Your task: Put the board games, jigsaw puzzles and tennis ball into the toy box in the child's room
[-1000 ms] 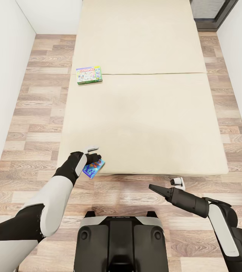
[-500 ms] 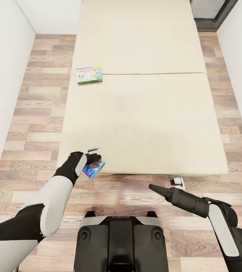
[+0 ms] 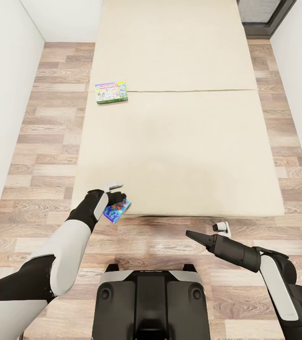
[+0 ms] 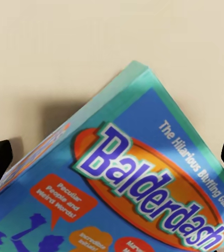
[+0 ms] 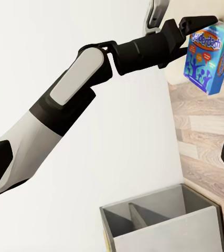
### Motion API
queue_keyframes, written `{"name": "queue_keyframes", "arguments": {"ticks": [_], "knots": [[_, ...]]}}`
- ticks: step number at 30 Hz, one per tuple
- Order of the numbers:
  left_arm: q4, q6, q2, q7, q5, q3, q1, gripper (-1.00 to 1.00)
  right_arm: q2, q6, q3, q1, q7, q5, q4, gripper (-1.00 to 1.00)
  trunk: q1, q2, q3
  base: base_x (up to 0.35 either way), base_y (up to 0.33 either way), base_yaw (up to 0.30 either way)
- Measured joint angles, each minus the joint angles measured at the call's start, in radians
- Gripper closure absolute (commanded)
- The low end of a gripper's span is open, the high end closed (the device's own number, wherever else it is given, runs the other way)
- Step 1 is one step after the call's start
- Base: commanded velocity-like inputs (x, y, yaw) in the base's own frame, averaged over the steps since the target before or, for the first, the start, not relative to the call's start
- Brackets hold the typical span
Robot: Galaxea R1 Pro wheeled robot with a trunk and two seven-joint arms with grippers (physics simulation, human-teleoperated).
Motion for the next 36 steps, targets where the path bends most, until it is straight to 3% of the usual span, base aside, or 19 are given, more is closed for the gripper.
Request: {"name": "queue_keyframes", "arguments": {"ticks": [12, 17, 22, 30, 35, 36], "knots": [[-0.039, 0.006, 0.017, -0.003, 0.005, 0.008, 0.001, -1.0, 0.0, 0.0, 0.0, 0.0, 0.0, 0.0, 0.0, -1.0, 0.0, 0.0, 0.0, 0.0, 0.0, 0.0], [-0.126, 0.053, 0.05, -0.016, 0.008, 0.009, 0.004, -1.0, 0.0, 0.0, 0.001, 0.0, 0.0, 0.0, 0.0, -1.0, 0.0, 0.0, 0.0, 0.0, 0.0, 0.0], [-0.186, 0.117, 0.087, -0.073, 0.009, 0.022, 0.006, -1.0, 0.0, 0.0, 0.0, 0.0, 0.001, 0.0, 0.0, -1.0, 0.0, 0.0, 0.0, 0.0, 0.0, 0.0], [-0.256, 0.255, 0.18, -0.23, 0.009, 0.116, 0.008, -1.0, 0.0, 0.0, -0.001, 0.0, 0.001, 0.0, 0.001, -1.0, 0.0, 0.0, 0.0, 0.0, 0.0, 0.0], [-0.278, 0.34, 0.274, -0.383, 0.009, 0.176, 0.018, -1.0, 0.0, -0.001, -0.002, 0.0, 0.0, 0.0, 0.002, -1.0, 0.0, 0.0, 0.0, 0.0, 0.0, 0.0], [-0.281, 0.359, 0.308, -0.444, 0.006, 0.193, 0.03, -1.0, 0.0, -0.001, -0.002, 0.0, 0.0, 0.001, 0.003, -1.0, 0.0, 0.0, 0.0, 0.0, 0.0, 0.0]]}}
